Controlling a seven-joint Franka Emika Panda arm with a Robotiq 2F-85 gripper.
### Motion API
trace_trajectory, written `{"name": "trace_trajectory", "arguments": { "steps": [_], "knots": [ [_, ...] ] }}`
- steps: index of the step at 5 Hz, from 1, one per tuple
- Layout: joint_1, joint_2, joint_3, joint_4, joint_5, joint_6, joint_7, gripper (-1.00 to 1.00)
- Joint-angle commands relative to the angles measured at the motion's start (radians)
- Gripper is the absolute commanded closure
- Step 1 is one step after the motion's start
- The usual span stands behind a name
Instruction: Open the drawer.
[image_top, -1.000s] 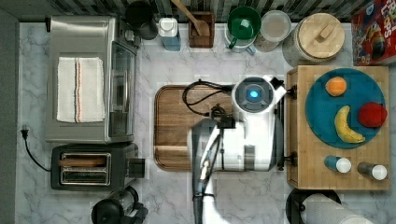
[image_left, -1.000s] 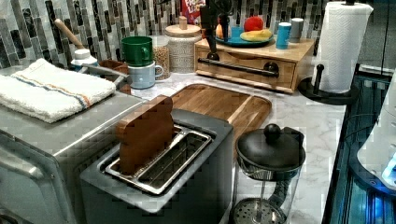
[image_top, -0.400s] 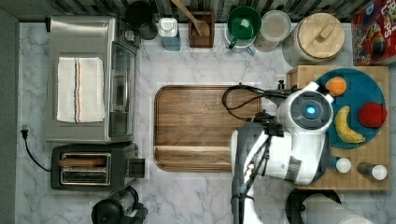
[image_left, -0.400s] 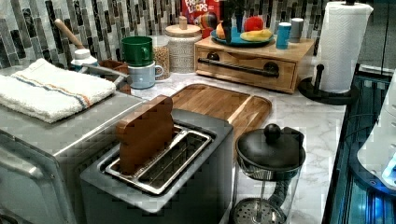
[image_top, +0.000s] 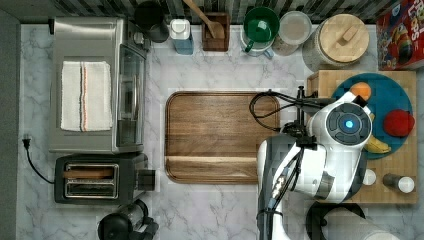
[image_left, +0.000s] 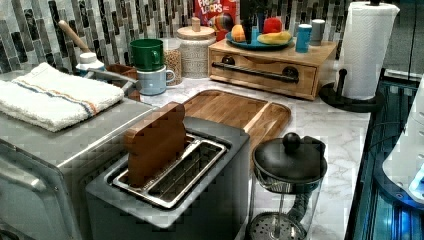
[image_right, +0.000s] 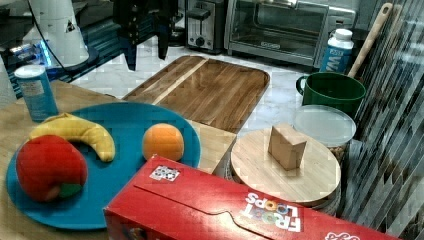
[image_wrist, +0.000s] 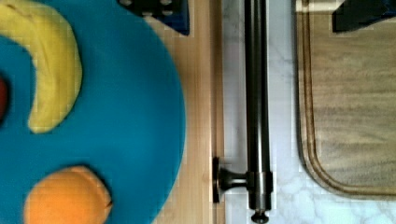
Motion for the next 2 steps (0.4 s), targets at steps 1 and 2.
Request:
{"name": "trace_trajectory", "arguments": {
  "steps": [1,2],
  "knots": [
    [0.030,0.035,0.033,0.032,0.054,0.096,-0.007,-1.00],
    [0.029,0.049,0.036,-0.002,0.064,0.162,0.001,-1.00]
  ]
}}
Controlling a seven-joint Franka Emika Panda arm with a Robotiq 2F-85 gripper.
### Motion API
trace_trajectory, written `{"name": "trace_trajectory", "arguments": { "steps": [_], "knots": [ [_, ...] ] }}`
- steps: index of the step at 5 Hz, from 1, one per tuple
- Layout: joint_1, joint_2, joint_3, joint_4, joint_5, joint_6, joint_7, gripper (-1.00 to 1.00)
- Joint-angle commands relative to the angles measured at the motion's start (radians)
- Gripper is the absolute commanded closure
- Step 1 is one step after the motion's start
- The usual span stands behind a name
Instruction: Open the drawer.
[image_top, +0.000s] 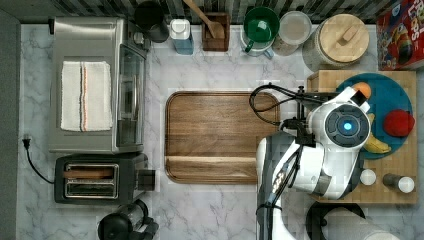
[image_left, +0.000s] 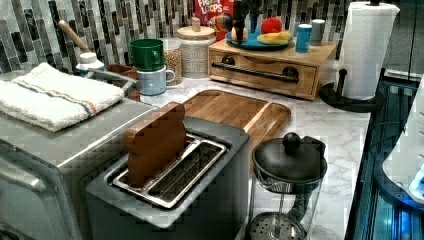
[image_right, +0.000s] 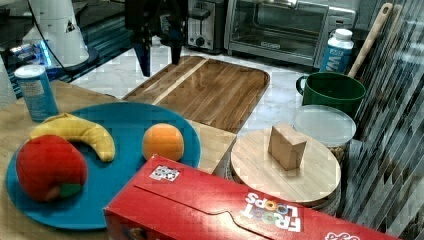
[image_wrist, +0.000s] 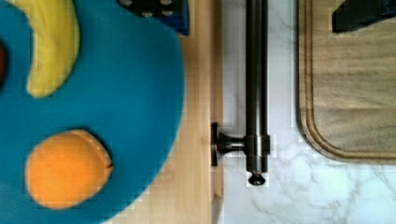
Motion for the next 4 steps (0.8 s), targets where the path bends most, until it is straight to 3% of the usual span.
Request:
{"name": "trace_trajectory", "arguments": {
  "steps": [1,2,4],
  "knots": [
    [0.023,0.044,0.036,-0.027,0.031,0.131,0.018,-1.00],
    [0.045,0.068,0.007,-0.056,0.029,0.212,0.020,-1.00],
    [0.012,0.079,0.025,-0.137,0.043,0.308,0.032,-1.00]
  ]
}}
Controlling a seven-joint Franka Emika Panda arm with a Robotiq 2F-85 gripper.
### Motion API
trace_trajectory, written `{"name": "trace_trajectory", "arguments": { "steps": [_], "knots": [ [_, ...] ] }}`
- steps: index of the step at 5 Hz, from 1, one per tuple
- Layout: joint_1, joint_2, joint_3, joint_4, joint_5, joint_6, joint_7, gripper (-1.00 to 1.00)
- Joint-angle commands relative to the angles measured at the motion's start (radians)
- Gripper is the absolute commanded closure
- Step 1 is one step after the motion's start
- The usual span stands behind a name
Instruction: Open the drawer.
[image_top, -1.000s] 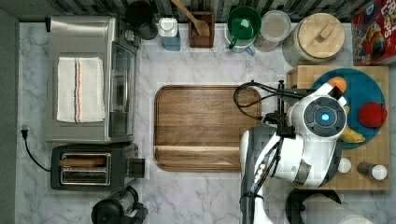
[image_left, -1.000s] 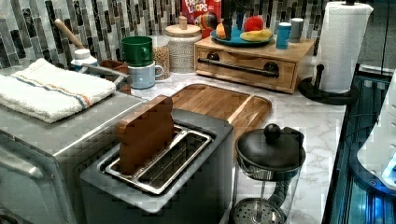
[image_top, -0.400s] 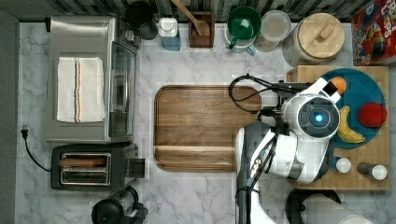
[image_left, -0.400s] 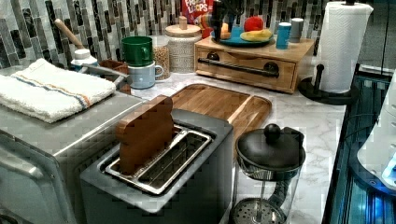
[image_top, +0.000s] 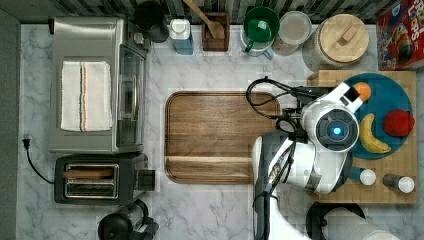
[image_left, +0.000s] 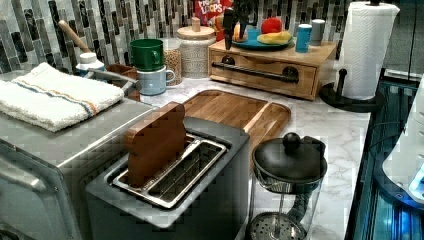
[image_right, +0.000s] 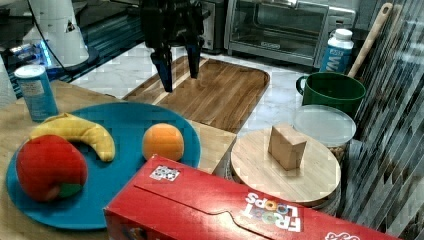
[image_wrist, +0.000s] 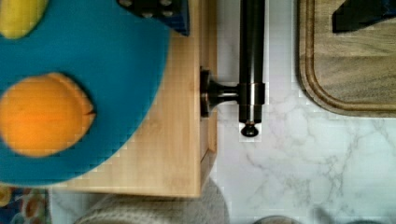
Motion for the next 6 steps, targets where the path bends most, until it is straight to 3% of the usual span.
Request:
{"name": "trace_trajectory", "arguments": {
  "steps": [1,4,6],
  "knots": [
    [0.029,0.004,0.006,-0.127,-0.021,0.104,0.121,-1.00],
    [0.037,0.103,-0.022,-0.131,-0.047,0.267,0.129,-1.00],
    [0.036,0.088,0.005,-0.110,-0.049,0.203,0.153,-1.00]
  ]
}}
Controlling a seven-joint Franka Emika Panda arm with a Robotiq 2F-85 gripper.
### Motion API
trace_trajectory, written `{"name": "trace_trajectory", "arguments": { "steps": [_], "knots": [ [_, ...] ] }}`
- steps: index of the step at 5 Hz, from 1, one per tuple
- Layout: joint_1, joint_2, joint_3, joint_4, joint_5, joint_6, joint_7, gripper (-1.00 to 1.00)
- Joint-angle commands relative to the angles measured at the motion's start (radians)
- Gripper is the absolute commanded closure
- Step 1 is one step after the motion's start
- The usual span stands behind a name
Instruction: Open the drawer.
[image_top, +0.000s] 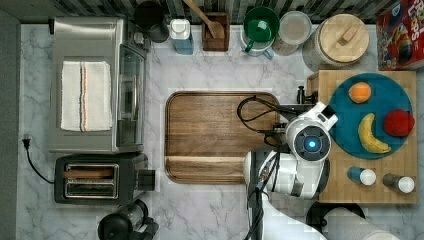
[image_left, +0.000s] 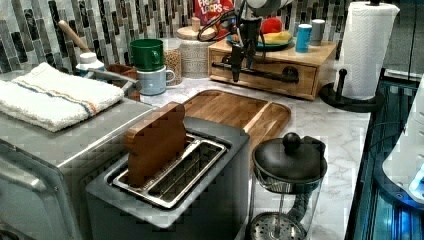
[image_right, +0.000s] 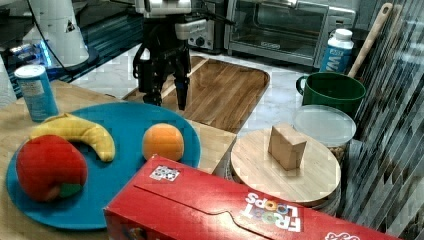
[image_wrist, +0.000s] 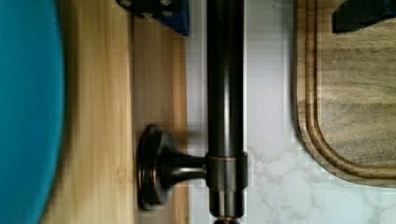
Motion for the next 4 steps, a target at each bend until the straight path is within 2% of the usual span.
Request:
{"name": "trace_trajectory", "arguments": {
  "steps": [1,3,4],
  "knots": [
    [0.037,-0.016,0.043,0.046,0.047,-0.029,0.050,-1.00],
    [0.102,-0.005,0.096,0.064,0.077,-0.071,0.096,-1.00],
    [0.096,0.015,0.150,0.088,0.126,-0.114,0.042,-1.00]
  ]
}}
